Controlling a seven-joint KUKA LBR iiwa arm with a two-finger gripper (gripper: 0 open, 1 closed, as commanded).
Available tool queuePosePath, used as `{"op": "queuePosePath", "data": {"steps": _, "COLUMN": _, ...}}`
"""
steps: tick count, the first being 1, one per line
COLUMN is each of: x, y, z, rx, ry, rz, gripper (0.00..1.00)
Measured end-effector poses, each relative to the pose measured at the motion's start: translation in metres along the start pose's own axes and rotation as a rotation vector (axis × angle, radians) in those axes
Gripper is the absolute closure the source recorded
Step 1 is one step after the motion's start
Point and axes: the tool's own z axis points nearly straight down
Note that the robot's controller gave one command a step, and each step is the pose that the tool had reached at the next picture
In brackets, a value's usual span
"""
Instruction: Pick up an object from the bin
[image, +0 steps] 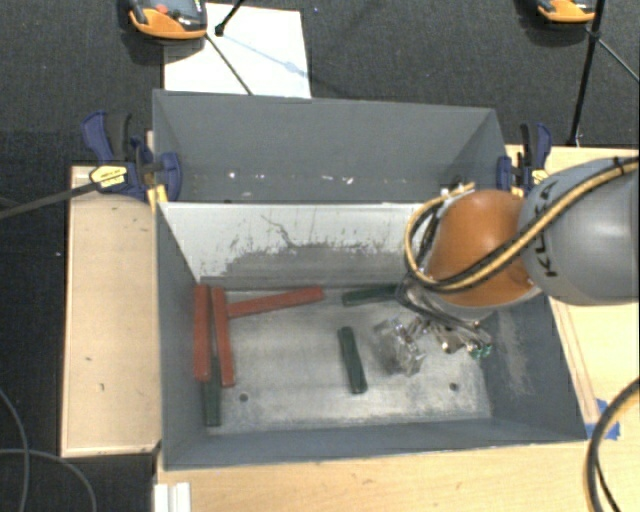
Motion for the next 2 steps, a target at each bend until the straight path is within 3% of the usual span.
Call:
{"op": "queuePosePath", "data": {"steps": 1, "x": 0.0, "y": 0.0, "z": 0.0, "rx": 0.0, "ry": 0.0, "rz": 0.0, "gripper": 0.0}}
{"op": "queuePosePath", "data": {"steps": 2, "x": 0.0, "y": 0.0, "z": 0.0, "rx": 0.0, "ry": 0.0, "rz": 0.0, "gripper": 0.0}}
